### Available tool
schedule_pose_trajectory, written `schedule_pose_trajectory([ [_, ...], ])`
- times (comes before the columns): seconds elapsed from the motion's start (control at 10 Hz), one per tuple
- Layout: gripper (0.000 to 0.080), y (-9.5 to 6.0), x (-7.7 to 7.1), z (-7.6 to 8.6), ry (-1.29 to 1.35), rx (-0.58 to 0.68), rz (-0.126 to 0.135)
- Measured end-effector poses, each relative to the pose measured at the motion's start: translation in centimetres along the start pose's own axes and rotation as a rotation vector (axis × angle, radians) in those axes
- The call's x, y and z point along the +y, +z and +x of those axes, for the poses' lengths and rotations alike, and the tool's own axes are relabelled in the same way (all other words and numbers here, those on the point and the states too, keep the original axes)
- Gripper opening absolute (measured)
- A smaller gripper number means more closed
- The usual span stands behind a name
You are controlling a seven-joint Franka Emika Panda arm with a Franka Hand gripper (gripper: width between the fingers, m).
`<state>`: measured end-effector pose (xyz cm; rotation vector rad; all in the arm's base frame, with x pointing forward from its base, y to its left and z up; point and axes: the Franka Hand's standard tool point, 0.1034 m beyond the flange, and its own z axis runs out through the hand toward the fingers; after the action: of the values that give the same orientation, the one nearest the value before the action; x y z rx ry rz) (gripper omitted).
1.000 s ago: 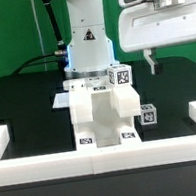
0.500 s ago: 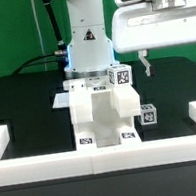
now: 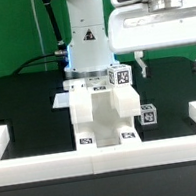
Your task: Assemble chair
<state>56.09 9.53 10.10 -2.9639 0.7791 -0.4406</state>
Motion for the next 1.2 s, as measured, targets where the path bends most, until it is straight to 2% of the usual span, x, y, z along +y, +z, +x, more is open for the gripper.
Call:
schedule_pose_trajectory([
  [0.5,0.0648,0.1,0.0,-0.2,0.377,-0.006,0.003],
  [0.7,0.0648,0.3,1.0,0.3,0.562,-0.011,0.004],
  [0.9,0.0648,0.7,1.6,0.0,0.687,-0.015,-0.006],
  [1.2,0.0648,1.0,1.3,-0.4,0.845,-0.015,-0.008],
])
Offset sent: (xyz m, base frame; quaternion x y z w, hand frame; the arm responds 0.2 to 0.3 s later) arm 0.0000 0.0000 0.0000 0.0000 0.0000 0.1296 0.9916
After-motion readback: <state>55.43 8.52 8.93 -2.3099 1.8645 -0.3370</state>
